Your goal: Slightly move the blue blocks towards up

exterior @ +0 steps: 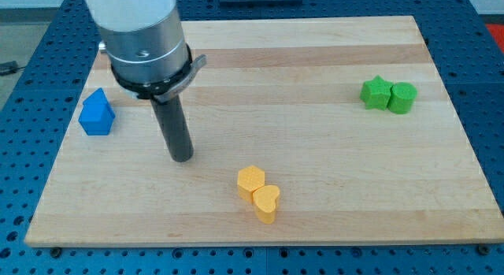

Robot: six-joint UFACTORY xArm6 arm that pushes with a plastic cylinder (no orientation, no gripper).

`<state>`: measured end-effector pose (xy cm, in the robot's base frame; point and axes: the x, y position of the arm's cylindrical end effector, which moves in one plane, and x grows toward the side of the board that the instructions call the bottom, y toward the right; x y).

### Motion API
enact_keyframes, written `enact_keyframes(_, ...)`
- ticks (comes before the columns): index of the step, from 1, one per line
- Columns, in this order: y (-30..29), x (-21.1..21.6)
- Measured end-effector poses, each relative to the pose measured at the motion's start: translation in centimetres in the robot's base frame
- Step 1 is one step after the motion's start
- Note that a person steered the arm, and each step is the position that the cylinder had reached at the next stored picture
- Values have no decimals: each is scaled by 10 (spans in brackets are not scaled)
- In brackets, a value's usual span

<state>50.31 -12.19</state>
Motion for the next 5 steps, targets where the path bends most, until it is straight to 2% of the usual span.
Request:
enact_keyframes(3,-41,31)
enact_keyframes(5,-102,56)
